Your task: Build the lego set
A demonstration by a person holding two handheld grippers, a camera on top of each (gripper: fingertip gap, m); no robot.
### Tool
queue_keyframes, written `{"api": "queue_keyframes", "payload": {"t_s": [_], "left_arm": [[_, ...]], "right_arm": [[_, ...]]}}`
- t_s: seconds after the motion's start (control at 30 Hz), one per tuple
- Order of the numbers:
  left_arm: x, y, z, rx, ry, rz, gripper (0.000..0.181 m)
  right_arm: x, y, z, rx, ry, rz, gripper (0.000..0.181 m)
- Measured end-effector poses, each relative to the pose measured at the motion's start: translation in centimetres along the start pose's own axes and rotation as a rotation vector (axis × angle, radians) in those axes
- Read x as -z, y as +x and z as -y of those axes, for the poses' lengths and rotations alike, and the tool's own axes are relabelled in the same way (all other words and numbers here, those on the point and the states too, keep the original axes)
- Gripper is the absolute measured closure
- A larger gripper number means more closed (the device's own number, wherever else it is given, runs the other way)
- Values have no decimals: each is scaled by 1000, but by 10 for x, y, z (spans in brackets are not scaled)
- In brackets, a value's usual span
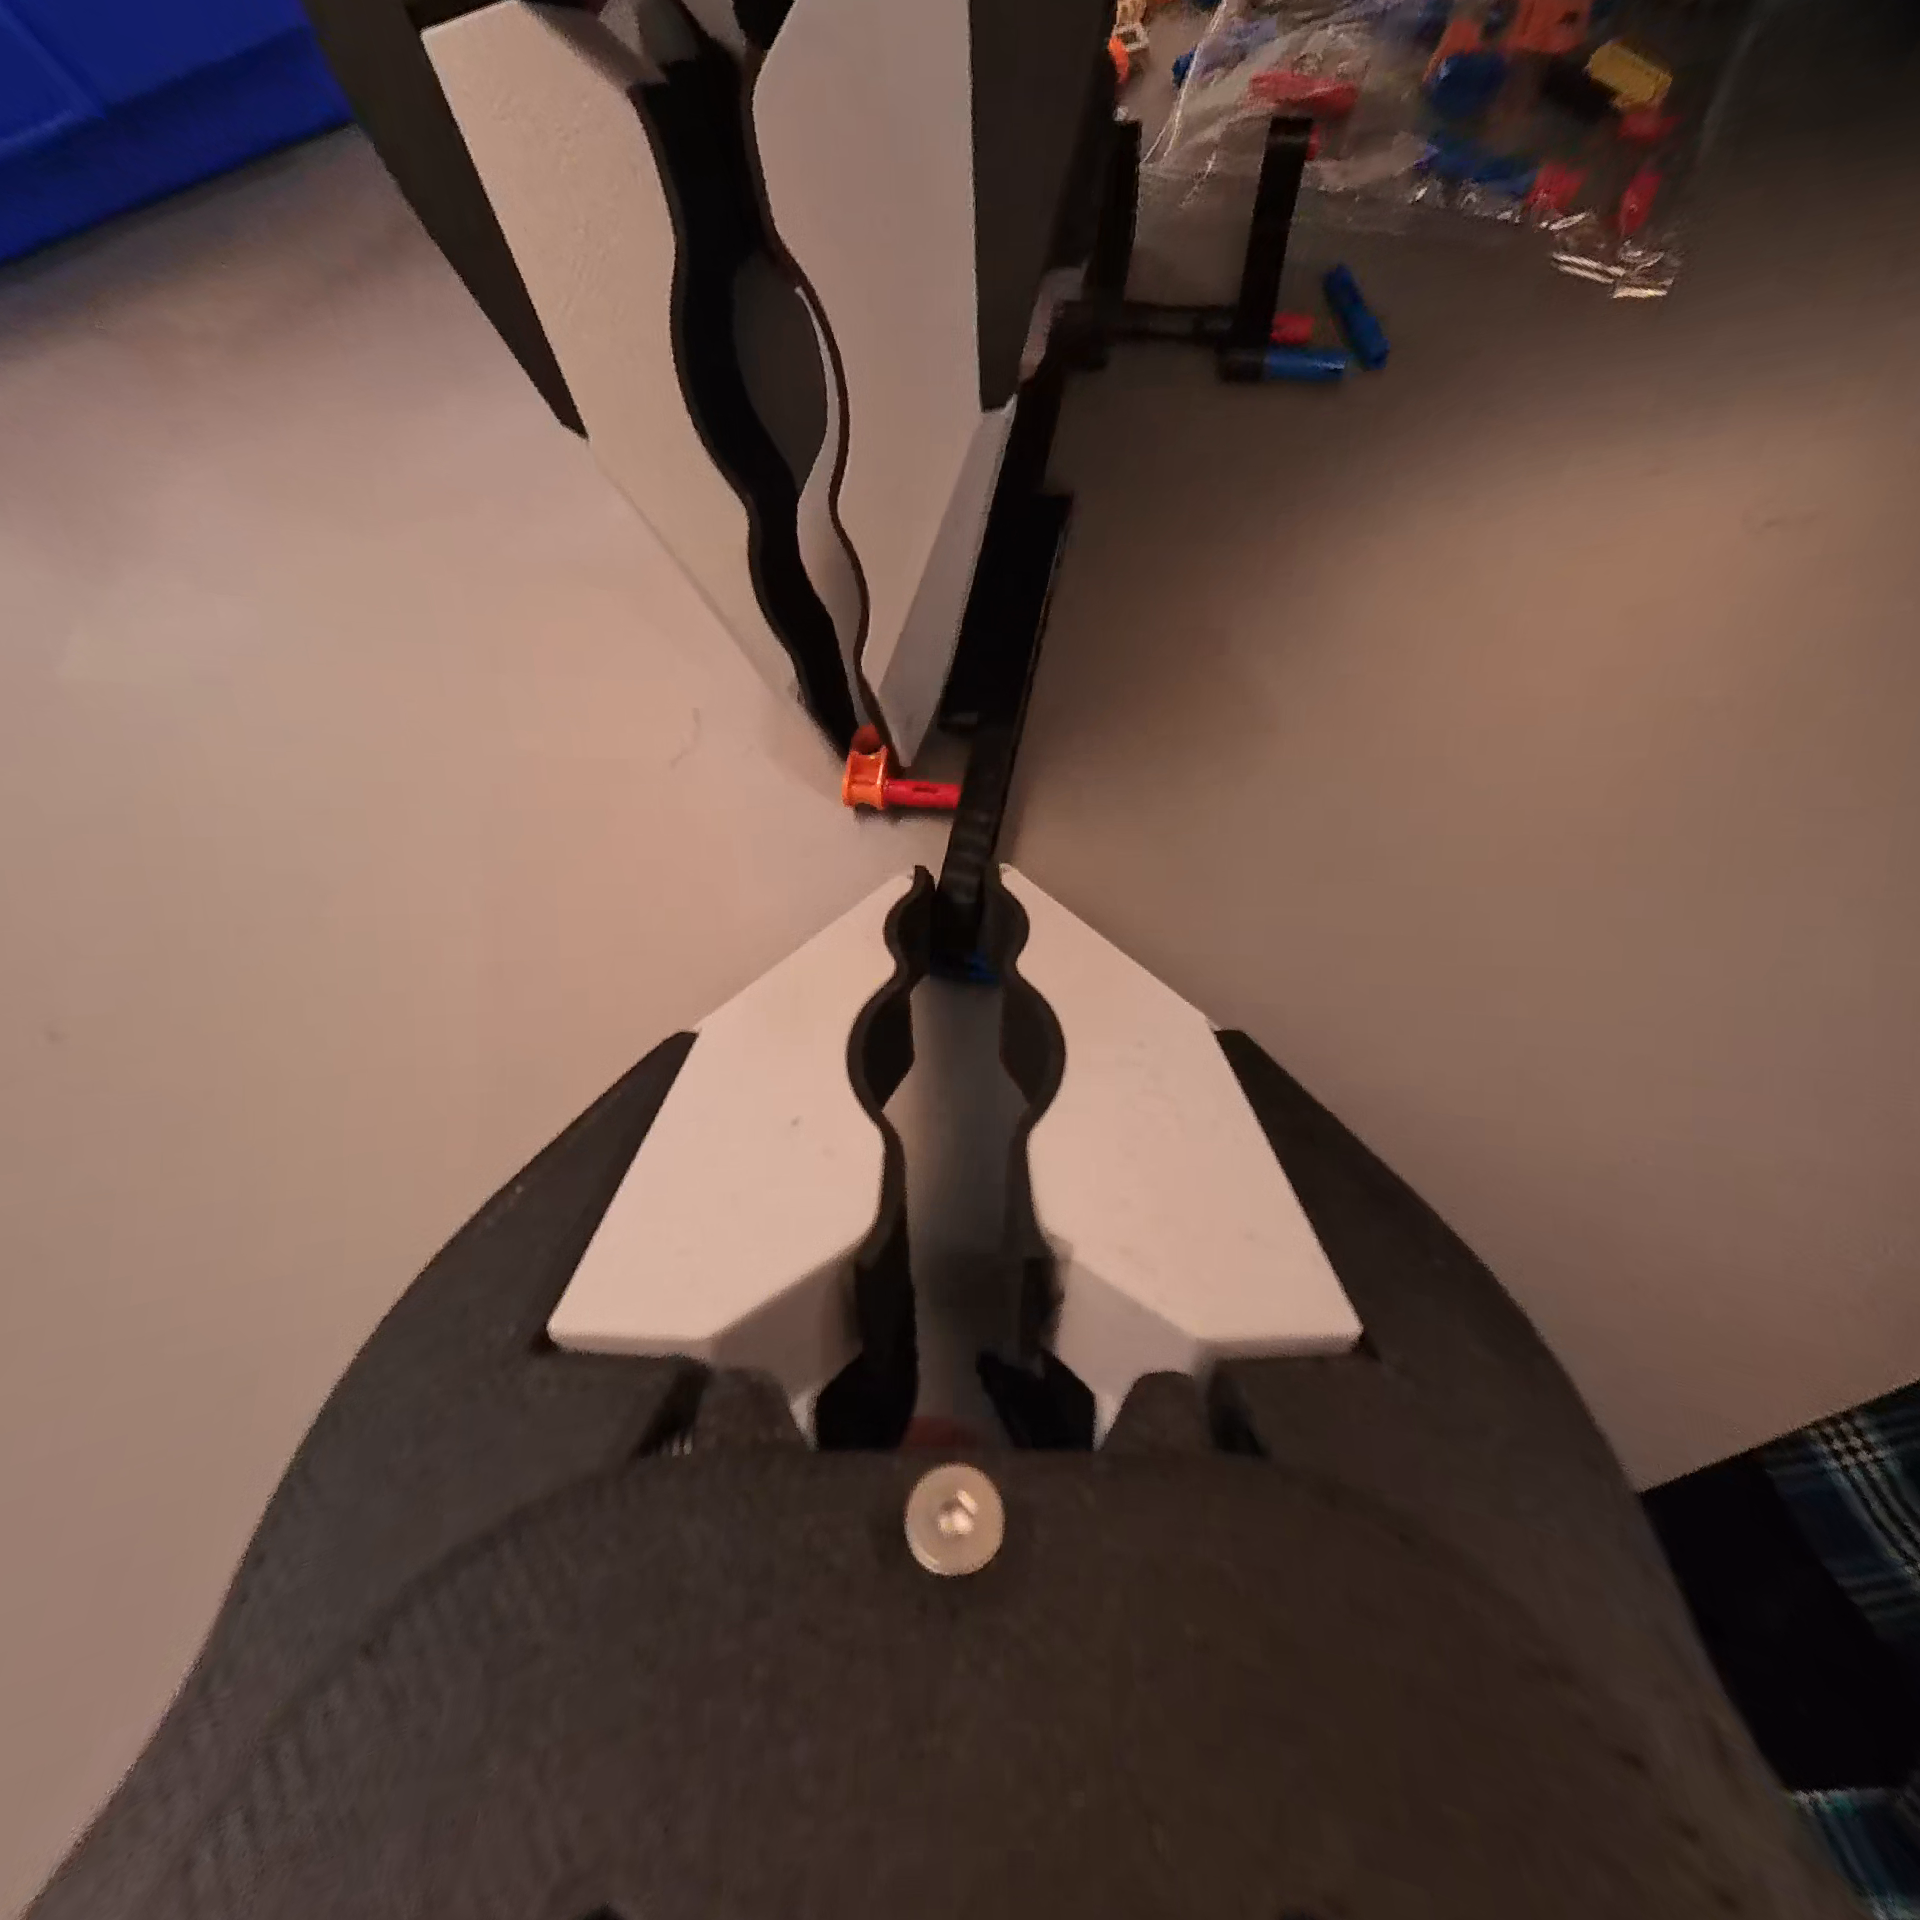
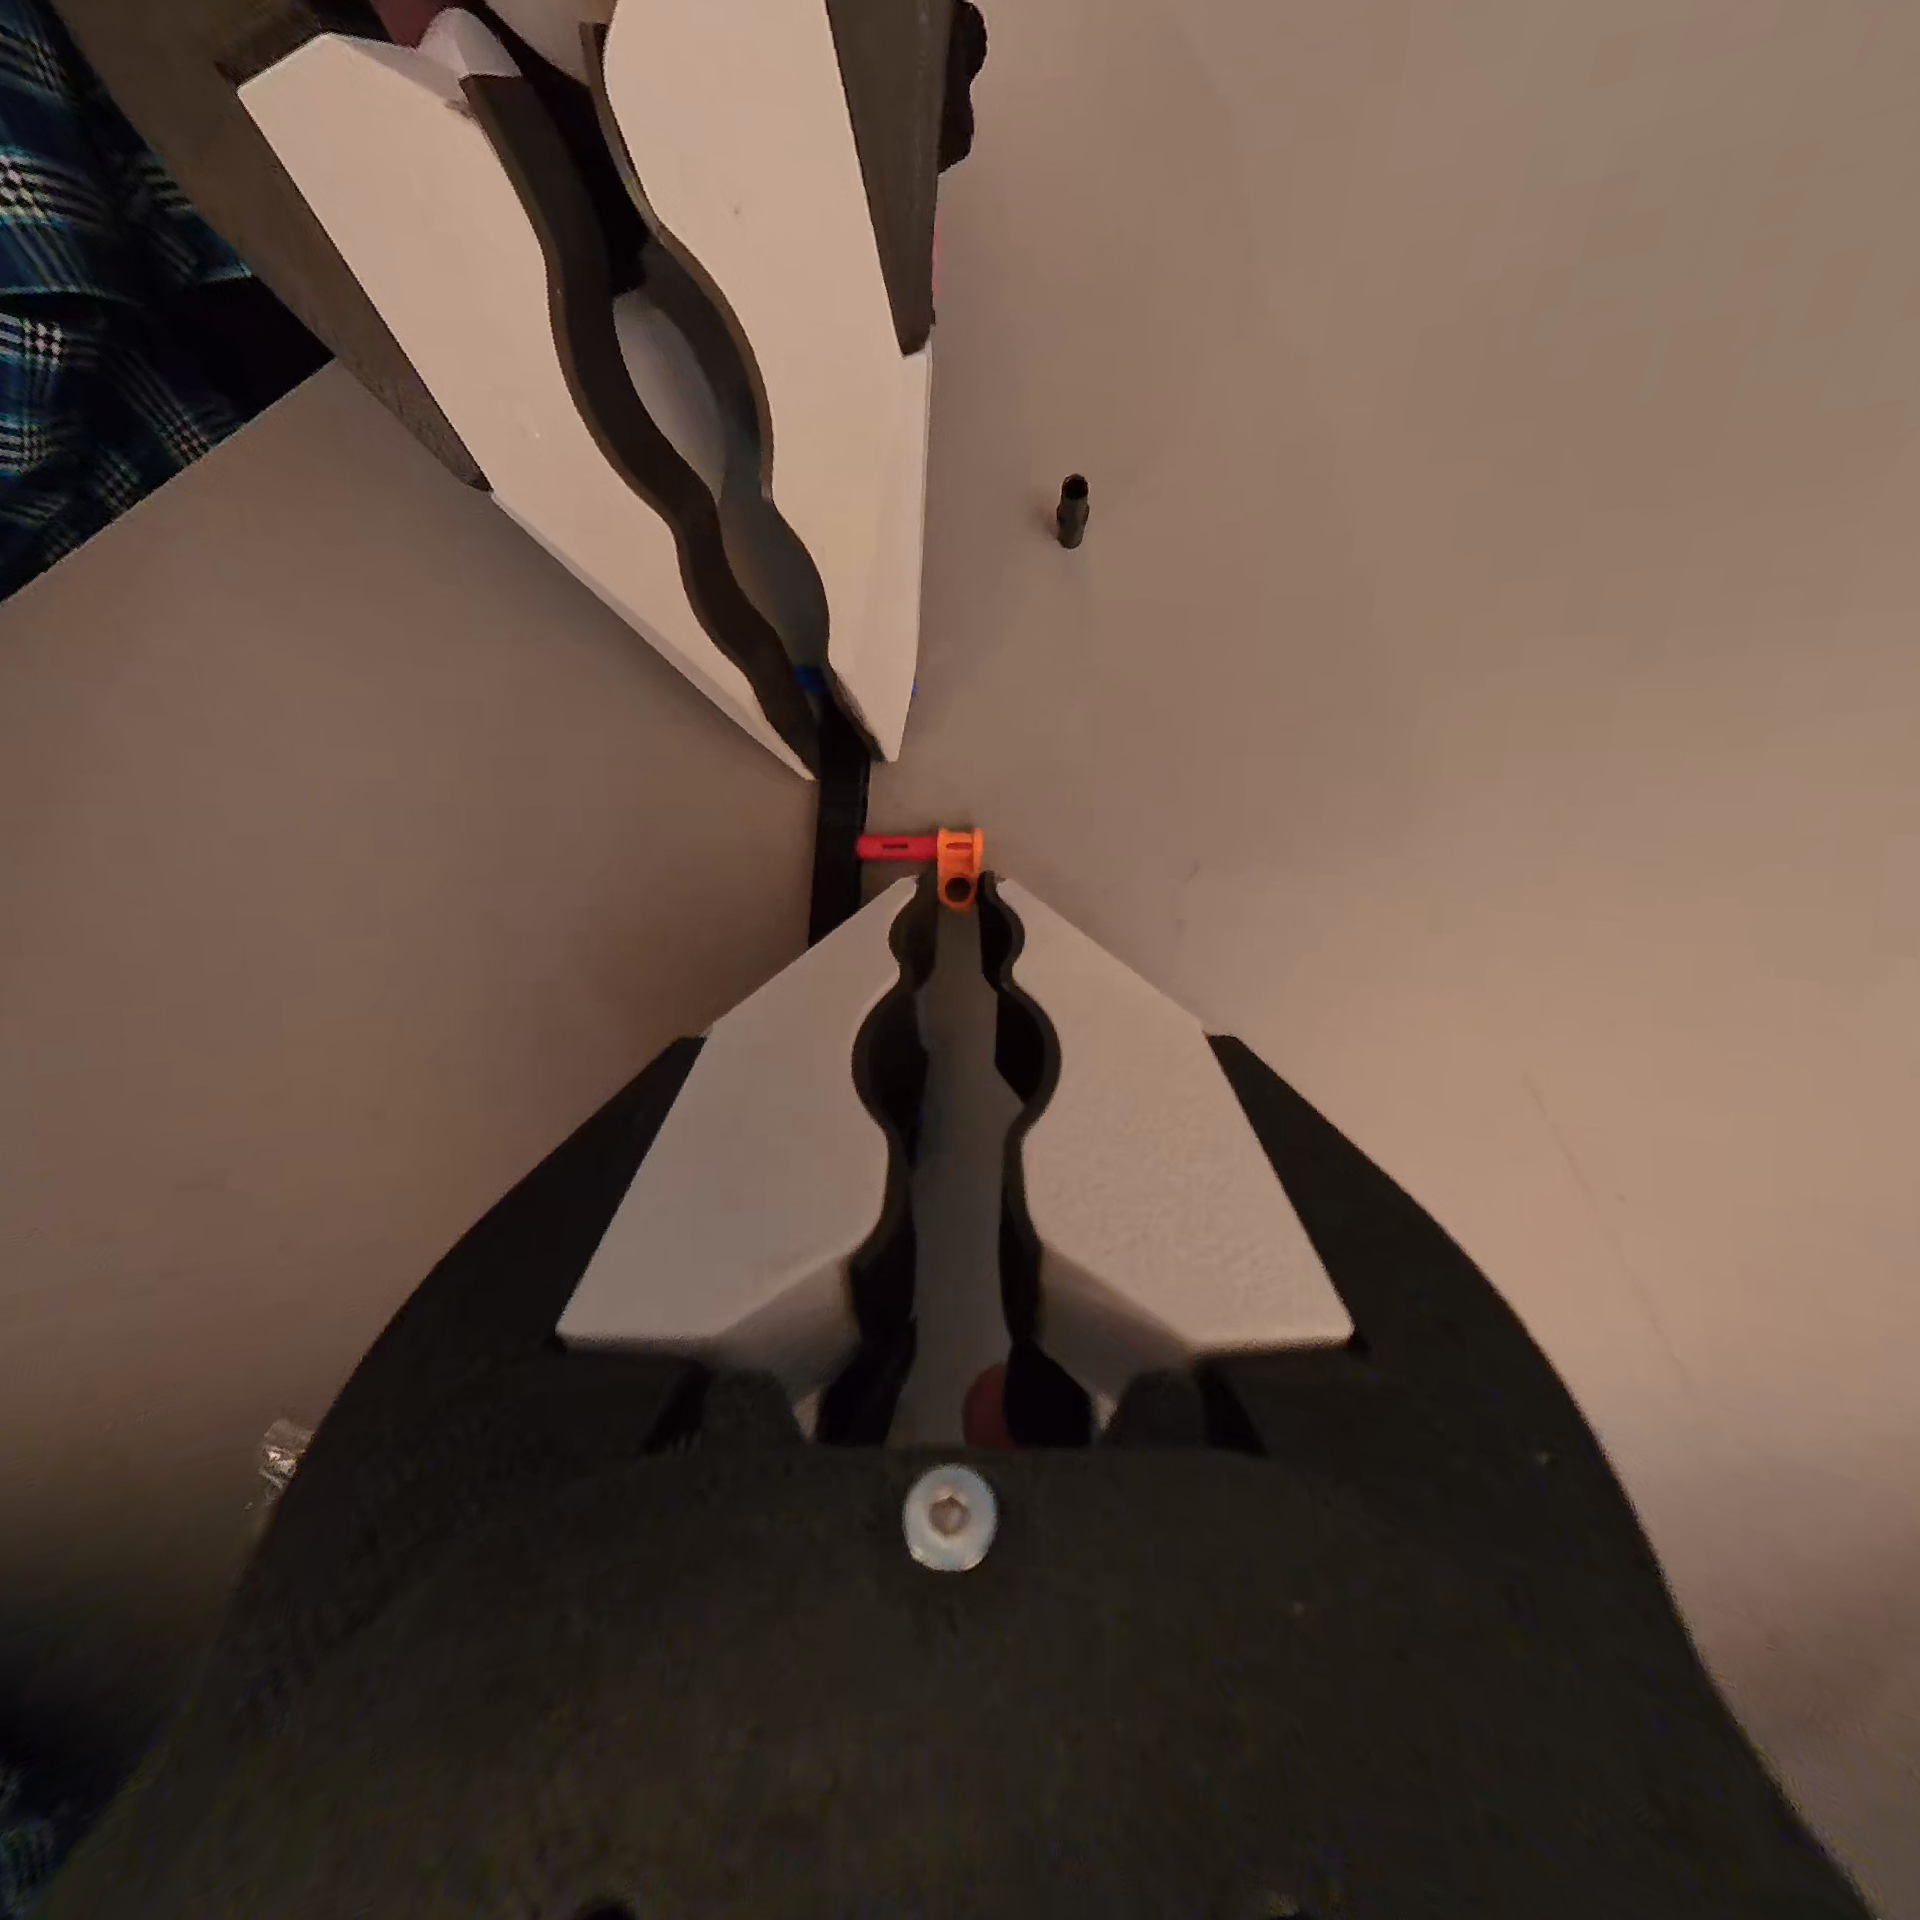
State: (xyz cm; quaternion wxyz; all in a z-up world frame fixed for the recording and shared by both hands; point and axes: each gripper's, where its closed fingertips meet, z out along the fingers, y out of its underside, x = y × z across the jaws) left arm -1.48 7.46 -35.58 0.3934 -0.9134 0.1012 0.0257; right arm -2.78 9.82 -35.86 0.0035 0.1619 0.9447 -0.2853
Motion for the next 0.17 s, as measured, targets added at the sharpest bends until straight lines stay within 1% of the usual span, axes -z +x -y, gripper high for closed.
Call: {"api": "queue_keyframes", "payload": {"t_s": [0.07,0.13,0.17], "left_arm": [[0,0,0,1,2,3,173],[0,-1,0,6,4,3,172],[0,-2,0,11,6,4,168]], "right_arm": [[0,0,0,-5,2,6,173],[0,-1,1,-15,9,15,161],[0,-1,2,-20,11,19,156]]}}
